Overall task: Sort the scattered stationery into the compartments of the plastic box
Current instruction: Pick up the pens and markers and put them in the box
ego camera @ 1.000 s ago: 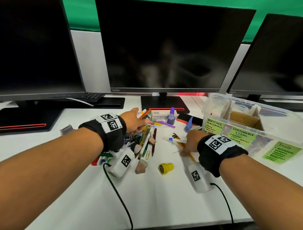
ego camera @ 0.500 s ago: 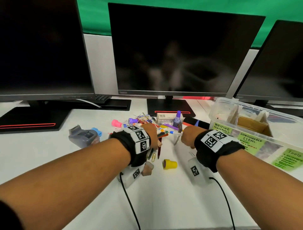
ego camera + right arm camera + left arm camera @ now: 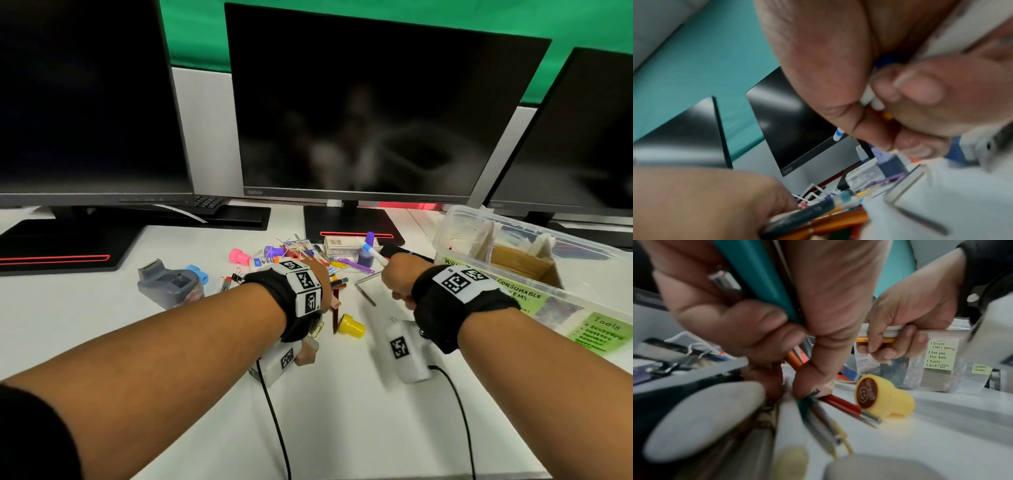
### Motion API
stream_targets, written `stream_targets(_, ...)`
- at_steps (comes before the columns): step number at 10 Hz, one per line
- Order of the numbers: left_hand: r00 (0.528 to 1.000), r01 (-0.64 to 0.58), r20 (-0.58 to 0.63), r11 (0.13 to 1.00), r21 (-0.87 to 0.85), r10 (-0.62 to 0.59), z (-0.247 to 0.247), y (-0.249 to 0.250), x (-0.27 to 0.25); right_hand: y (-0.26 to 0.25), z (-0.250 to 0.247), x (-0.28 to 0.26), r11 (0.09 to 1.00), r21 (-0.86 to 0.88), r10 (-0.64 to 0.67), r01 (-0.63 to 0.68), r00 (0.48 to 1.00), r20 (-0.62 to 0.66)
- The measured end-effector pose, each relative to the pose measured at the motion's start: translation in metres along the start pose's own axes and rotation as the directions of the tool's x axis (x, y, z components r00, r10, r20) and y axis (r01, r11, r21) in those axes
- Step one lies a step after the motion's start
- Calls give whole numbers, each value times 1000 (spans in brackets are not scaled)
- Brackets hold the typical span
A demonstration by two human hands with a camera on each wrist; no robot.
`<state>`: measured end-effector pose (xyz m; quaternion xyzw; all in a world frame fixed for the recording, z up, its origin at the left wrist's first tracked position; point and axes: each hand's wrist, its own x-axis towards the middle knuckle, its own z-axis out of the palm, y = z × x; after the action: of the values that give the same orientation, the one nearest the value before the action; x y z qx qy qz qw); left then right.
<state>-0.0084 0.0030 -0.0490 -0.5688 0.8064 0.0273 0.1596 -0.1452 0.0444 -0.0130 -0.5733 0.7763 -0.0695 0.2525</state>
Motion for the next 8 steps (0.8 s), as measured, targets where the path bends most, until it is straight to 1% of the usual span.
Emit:
stream_targets(1,1000,22,-19,999,-46,-23,2,-3,0,-5,7,0,999,31,-9,7,998,65)
stream_targets(2,999,30,-35,999,-34,-31,2,-3,-1,-16,20,1,1000,7,9,-11,985,175)
stream_targets(3,999,10,-47,1000,-5,-10,2,-3,-3,-30,31,2,967,-247,-20,57,988,151)
stream_targets(4,999,-29,-34,998,54,31,5,-1,-5,-42,40,10,921,-378,-30,91,986,165)
stream_targets(5,1000,9,4,1000,7,-9,2,-1,-9,-47,47,15,910,-406,-5,86,981,195)
stream_targets(6,999,23,29,996,-86,-21,0,-2,-6,-47,48,18,920,-377,-47,106,986,161)
stream_targets(7,998,52,36,990,-134,-48,2,-4,-5,-46,49,19,925,-361,-65,114,987,146)
stream_targets(8,1000,18,-13,977,-212,-21,-1,-7,-9,-41,49,21,958,-267,-77,103,992,104)
